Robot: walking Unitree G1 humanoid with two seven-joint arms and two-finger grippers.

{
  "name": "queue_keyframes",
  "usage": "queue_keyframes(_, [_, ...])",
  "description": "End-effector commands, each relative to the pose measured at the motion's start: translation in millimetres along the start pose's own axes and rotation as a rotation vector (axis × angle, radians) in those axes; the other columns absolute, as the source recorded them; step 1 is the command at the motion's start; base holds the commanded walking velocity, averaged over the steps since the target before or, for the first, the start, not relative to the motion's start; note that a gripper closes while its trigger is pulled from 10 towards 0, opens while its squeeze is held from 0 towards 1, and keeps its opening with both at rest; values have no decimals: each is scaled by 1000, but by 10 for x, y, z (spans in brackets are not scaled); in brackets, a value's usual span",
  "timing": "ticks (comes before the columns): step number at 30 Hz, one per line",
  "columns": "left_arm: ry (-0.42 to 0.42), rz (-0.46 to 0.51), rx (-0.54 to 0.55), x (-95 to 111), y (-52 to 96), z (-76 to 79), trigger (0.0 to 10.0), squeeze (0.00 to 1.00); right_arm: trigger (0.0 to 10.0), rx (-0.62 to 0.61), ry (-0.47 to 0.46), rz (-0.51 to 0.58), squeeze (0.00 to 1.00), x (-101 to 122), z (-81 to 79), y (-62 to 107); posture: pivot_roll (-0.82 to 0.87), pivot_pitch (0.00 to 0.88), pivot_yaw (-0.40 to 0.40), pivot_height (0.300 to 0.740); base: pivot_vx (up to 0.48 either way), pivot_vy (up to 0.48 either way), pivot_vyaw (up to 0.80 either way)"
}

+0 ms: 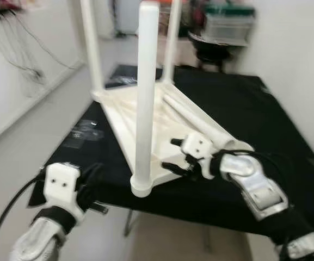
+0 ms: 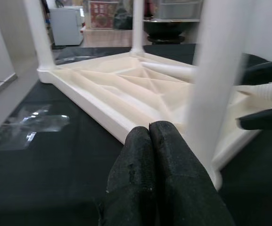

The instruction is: Building children table

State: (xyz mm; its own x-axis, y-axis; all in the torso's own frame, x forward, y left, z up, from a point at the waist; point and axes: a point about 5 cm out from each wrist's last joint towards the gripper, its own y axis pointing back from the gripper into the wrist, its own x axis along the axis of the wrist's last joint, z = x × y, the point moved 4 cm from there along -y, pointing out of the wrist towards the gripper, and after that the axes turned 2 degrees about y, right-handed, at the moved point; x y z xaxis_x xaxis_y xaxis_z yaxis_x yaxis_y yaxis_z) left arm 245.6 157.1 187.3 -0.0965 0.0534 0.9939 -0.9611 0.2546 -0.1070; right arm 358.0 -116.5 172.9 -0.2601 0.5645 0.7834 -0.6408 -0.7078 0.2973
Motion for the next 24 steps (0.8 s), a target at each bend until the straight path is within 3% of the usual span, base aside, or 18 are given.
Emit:
queue_keyframes(1, [-21, 4, 8, 10, -7, -22, 10000, 0, 10000, 19, 64, -24, 0, -11, -40, -30, 60, 76, -59, 740, 0, 0, 0])
queue_keyframes(3, [-23, 4, 7, 10, -9, -22, 10000, 0, 10000, 26, 89, -40, 0, -29, -51, -31, 60, 76, -59, 740, 0, 0, 0])
queue_keyframes(4, [-19, 4, 2, 11, -10, -15, 10000, 0, 10000, 52, 144, -70, 0, -65, -65, -28, 57, 77, -59, 740, 0, 0, 0])
queue_keyframes(8, [-13, 4, -10, 9, -10, -3, 10000, 0, 10000, 75, 180, -109, 0, -103, -59, -20, 56, 78, -58, 740, 0, 0, 0])
queue_keyframes(12, [-6, -2, -38, 3, -8, 29, 10000, 0, 10000, 173, 278, -194, 0, -173, -129, -10, 55, 81, -60, 740, 0, 0, 0])
queue_keyframes(17, [-6, -1, -44, 6, 0, 50, 10000, 0, 10000, 276, 292, -334, 0, -258, -106, -121, 62, 89, -69, 740, 0, 0, 0])
queue_keyframes(24, [-8, 0, -47, 11, 14, 73, 10000, 0, 10000, 260, 273, -359, 0, -187, -18, -316, 69, 97, -79, 740, 0, 0, 0])
